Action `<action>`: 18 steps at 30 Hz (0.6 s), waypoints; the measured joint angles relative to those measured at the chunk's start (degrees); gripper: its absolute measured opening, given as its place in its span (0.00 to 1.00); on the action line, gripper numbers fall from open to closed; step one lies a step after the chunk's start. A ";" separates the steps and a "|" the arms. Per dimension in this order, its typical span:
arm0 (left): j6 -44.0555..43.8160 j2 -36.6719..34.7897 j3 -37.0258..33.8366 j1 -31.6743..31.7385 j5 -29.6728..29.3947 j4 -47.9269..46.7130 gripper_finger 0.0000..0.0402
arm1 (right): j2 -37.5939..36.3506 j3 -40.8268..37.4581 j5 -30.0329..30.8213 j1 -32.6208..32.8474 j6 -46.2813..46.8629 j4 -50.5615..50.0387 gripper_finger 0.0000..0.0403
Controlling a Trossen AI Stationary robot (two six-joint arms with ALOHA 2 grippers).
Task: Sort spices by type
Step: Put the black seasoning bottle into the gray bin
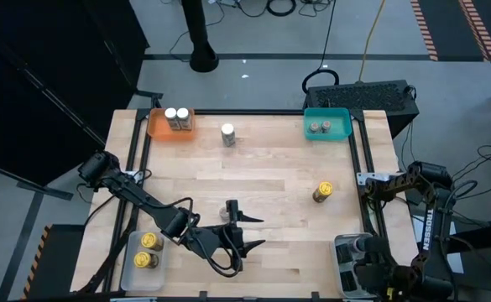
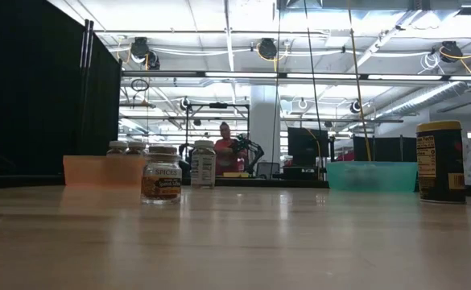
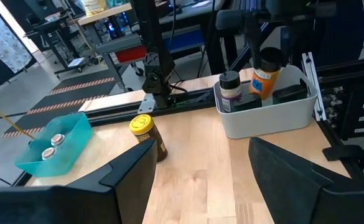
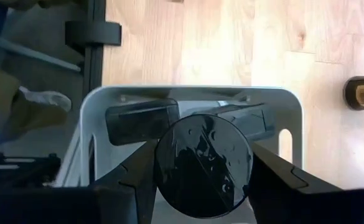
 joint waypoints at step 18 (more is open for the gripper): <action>0.17 0.00 0.00 2.09 0.02 -0.15 0.65 | -8.86 0.00 6.35 -0.72 -10.46 -2.41 0.43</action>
